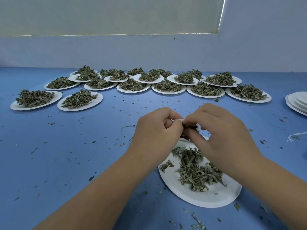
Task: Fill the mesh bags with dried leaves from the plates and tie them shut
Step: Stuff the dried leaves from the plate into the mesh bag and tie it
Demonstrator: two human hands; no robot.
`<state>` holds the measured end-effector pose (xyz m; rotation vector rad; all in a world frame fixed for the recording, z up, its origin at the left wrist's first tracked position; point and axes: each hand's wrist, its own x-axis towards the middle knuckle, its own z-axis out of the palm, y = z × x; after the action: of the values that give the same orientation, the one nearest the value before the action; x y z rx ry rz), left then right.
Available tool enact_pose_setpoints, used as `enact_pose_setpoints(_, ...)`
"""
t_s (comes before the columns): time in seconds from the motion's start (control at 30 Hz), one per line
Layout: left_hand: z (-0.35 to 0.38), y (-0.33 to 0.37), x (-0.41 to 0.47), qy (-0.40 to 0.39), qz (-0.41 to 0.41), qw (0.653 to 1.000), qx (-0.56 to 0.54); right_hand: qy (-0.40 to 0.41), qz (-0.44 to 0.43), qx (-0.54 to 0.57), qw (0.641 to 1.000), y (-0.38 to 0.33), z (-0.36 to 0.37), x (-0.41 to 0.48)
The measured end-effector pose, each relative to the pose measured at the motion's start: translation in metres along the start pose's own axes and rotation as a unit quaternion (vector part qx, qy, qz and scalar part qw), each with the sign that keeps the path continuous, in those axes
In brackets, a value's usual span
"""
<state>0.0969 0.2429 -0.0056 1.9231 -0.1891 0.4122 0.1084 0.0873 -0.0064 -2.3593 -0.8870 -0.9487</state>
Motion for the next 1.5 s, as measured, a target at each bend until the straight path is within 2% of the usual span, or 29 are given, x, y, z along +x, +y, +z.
enact_pose_setpoints(0.27,-0.005,0.003,0.003,0.031,-0.014,0.999,-0.01,-0.004,-0.063,-0.022,0.998,0.0,-0.003,-0.004)
enact_pose_setpoints(0.47,-0.009,0.005,0.001,0.041,-0.003,0.999,-0.035,-0.057,-0.046,-0.027,0.997,-0.004,-0.01,-0.005)
enact_pose_setpoints(0.67,-0.006,0.007,-0.002,0.034,-0.004,0.998,-0.06,-0.118,-0.073,-0.047,0.989,-0.013,-0.002,0.002)
enact_pose_setpoints(0.83,-0.01,0.004,0.003,0.079,0.007,0.997,-0.019,-0.074,-0.046,0.017,0.996,-0.007,-0.013,-0.005)
enact_pose_setpoints(1.0,-0.007,0.008,-0.002,0.035,0.011,0.998,-0.048,-0.144,-0.085,-0.048,0.985,-0.014,-0.005,0.004)
enact_pose_setpoints(1.07,-0.006,0.008,-0.003,0.035,0.02,0.998,-0.044,-0.151,-0.067,-0.014,0.986,-0.013,-0.005,0.003)
enact_pose_setpoints(1.17,-0.012,0.008,0.001,0.074,0.039,0.996,-0.027,-0.081,0.002,0.08,0.994,-0.009,-0.014,-0.001)
enact_pose_setpoints(1.23,-0.017,0.007,0.005,0.11,0.042,0.993,-0.029,-0.021,0.046,0.094,0.994,-0.01,-0.018,-0.003)
enact_pose_setpoints(1.27,-0.02,0.006,0.008,0.128,0.044,0.99,-0.029,-0.017,0.072,0.098,0.992,-0.012,-0.018,-0.004)
enact_pose_setpoints(1.3,-0.023,0.005,0.009,0.145,0.048,0.988,-0.026,-0.037,0.096,0.103,0.989,-0.015,-0.017,-0.003)
enact_pose_setpoints(1.37,-0.027,0.003,0.011,0.17,0.055,0.984,-0.026,-0.13,0.121,0.08,0.981,-0.022,-0.009,-0.004)
enact_pose_setpoints(1.43,-0.03,0.002,0.012,0.183,0.056,0.981,-0.035,-0.232,0.111,0.028,0.966,-0.027,0.001,-0.006)
enact_pose_setpoints(1.5,-0.031,0.001,0.013,0.191,0.065,0.979,-0.029,-0.298,0.087,-0.011,0.951,-0.031,0.009,-0.007)
